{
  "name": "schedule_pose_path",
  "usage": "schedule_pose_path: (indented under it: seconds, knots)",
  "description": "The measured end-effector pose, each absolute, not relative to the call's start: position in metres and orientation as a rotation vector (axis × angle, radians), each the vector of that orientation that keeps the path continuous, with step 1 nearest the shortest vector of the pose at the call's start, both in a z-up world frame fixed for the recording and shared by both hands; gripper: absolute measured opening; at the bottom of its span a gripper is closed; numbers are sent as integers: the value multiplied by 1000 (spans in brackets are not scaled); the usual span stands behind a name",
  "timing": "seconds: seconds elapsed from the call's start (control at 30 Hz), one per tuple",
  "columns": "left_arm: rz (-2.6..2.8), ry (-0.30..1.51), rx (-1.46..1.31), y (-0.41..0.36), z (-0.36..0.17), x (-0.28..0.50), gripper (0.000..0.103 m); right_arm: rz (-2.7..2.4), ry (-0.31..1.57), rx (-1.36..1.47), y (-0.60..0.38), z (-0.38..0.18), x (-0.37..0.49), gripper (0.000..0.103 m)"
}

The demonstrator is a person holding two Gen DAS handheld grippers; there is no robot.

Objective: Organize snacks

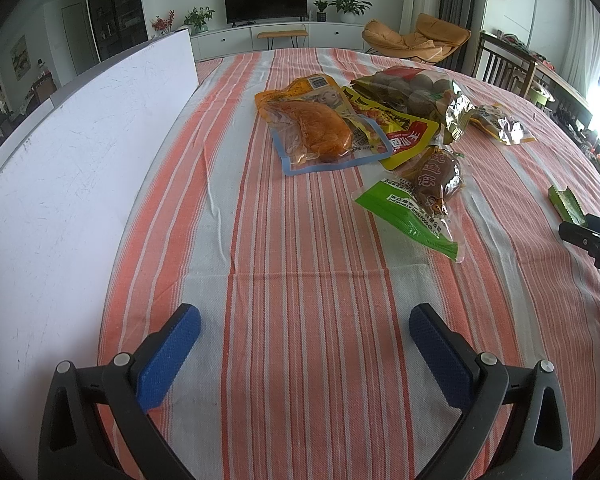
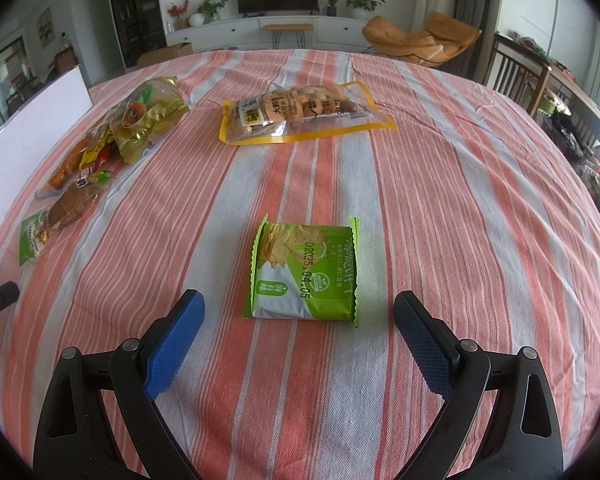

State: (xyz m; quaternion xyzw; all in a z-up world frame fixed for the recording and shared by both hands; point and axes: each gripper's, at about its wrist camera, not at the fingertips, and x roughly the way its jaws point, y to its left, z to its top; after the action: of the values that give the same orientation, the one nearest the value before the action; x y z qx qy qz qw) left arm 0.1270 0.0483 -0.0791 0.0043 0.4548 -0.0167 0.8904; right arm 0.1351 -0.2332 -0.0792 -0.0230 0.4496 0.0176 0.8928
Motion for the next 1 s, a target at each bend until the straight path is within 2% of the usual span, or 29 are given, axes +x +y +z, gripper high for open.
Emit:
schedule_pose_path:
  seconds: [0.3, 0.87, 1.0]
  knots:
    - [-81, 985, 31, 49, -78, 129, 103, 37, 932, -47, -233, -79, 135, 97]
    - [-49, 948, 20, 47, -78, 123, 103, 36, 932, -47, -233, -79, 135, 97]
    - [-59, 998, 26, 47, -76, 129, 103, 37, 932, -47, -233, -79, 135, 97]
